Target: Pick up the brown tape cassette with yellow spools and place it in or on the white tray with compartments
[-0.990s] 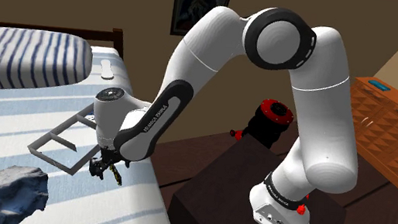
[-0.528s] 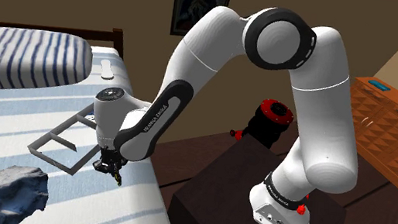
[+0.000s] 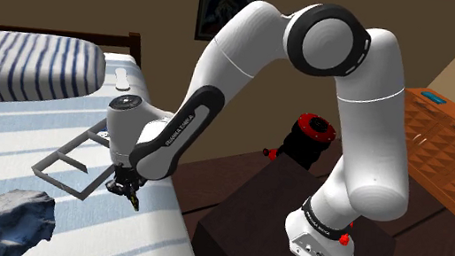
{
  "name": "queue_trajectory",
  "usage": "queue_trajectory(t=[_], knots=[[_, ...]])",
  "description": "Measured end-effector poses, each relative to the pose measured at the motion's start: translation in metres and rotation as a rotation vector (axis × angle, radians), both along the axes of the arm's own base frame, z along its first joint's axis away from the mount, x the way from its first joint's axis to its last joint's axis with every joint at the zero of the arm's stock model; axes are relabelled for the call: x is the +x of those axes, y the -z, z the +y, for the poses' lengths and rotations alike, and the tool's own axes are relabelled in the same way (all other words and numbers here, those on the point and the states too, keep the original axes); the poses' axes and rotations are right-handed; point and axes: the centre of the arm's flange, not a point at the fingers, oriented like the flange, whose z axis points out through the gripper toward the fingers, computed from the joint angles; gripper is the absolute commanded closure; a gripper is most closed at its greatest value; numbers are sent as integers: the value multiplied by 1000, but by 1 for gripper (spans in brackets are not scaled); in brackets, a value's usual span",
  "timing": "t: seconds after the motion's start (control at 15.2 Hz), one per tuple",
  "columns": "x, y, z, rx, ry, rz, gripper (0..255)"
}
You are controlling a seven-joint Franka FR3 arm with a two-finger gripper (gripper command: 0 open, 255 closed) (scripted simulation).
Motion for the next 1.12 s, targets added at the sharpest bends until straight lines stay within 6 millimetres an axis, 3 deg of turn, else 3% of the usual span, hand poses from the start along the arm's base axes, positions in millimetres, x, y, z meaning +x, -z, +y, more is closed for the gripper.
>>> queue_trajectory(t=[1.12], knots=[[0,-89,0,0,0,0,255]])
